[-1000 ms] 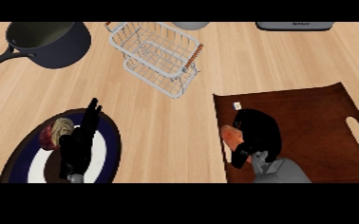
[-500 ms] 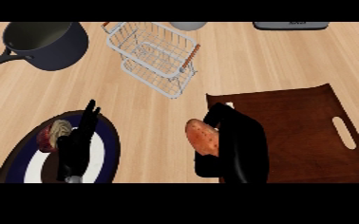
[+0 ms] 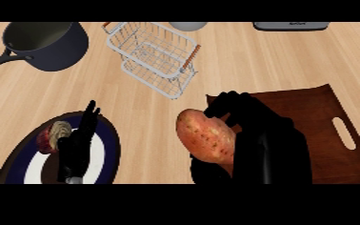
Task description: Pick the sweet potato from the tray and place it in the tiered basket
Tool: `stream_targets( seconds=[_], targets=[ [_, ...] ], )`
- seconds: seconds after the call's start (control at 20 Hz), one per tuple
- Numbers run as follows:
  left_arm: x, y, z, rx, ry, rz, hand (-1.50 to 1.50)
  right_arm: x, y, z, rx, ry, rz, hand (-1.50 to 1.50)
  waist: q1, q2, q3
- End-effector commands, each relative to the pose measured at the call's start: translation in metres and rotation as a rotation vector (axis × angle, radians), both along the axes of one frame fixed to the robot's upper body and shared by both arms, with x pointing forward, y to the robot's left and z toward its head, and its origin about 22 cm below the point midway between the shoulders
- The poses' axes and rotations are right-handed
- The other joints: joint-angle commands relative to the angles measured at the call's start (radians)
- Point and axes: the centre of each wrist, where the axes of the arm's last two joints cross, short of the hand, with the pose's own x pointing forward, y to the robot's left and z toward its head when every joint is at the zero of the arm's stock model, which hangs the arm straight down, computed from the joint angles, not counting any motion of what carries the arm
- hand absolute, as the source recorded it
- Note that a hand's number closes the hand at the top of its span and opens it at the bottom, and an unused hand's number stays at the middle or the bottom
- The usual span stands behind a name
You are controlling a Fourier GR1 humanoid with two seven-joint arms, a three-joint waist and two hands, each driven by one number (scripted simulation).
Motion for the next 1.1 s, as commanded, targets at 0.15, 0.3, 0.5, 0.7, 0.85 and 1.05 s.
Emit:
stream_targets(
  seconds=[0.15, 0.3, 0.5, 0.7, 0.85, 1.05],
  targets=[
    [-0.008, -0.007, -0.014, -0.010, 0.077, 0.003, 0.00, 0.015, 0.013, 0.039, 0.003, 0.053, -0.212, 1.50, 0.018, 0.009, -0.008],
    [-0.004, 0.013, -0.012, 0.006, 0.093, 0.003, 0.00, 0.029, 0.015, 0.051, 0.003, 0.051, -0.226, 1.50, 0.021, 0.012, -0.008],
    [-0.004, -0.006, -0.019, -0.012, 0.086, -0.012, 0.00, 0.053, 0.023, 0.073, 0.029, 0.055, -0.243, 1.50, 0.033, 0.014, -0.009],
    [-0.004, -0.012, -0.017, 0.005, 0.072, -0.026, 0.00, 0.088, 0.027, 0.084, 0.031, 0.099, -0.263, 1.50, 0.038, 0.019, -0.006],
    [0.004, -0.003, -0.014, 0.009, 0.073, -0.027, 0.00, 0.099, 0.044, 0.098, 0.012, 0.110, -0.240, 1.50, 0.042, 0.020, -0.006],
    [0.011, 0.001, -0.006, 0.004, 0.052, -0.011, 0.00, 0.135, 0.046, 0.093, 0.009, 0.167, -0.201, 1.50, 0.041, 0.024, -0.005]
  ],
)
